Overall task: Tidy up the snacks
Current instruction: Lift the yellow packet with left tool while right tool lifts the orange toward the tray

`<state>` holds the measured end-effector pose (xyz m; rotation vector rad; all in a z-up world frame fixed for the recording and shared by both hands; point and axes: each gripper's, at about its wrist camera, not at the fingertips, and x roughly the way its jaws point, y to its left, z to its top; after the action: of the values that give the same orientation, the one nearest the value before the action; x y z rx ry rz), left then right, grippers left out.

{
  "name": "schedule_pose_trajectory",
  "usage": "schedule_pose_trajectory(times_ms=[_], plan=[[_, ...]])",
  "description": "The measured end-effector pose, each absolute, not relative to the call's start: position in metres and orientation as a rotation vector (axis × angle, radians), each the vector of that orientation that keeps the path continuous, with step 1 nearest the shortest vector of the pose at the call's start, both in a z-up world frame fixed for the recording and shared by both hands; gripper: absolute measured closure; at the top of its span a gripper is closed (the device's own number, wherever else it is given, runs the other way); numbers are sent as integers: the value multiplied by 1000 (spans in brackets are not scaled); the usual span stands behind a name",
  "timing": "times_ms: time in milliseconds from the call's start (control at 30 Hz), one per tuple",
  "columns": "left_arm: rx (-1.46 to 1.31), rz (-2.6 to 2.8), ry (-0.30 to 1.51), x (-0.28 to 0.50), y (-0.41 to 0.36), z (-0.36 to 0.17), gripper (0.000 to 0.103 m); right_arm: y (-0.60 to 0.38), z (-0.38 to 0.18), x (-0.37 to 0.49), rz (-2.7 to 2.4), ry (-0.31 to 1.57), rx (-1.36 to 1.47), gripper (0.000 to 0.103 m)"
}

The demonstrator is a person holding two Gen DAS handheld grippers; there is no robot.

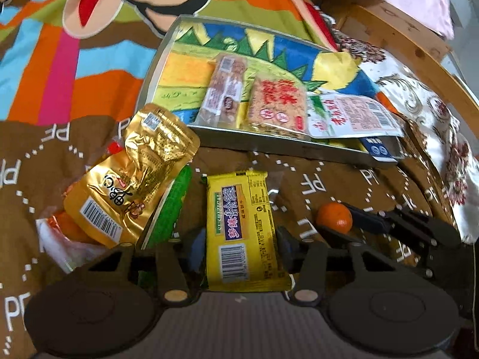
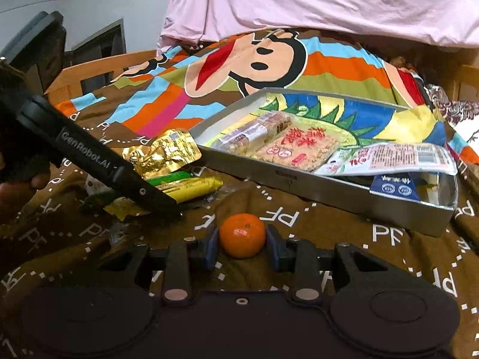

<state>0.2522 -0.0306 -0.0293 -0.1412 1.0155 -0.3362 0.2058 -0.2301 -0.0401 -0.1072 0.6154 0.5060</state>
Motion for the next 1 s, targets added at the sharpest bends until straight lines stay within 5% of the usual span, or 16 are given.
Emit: schedule_pose_trajectory(times_ms=[1000], plan=[[-106,-340,809,209,-49,32,50,-247,17,177,429,376,-160,68]])
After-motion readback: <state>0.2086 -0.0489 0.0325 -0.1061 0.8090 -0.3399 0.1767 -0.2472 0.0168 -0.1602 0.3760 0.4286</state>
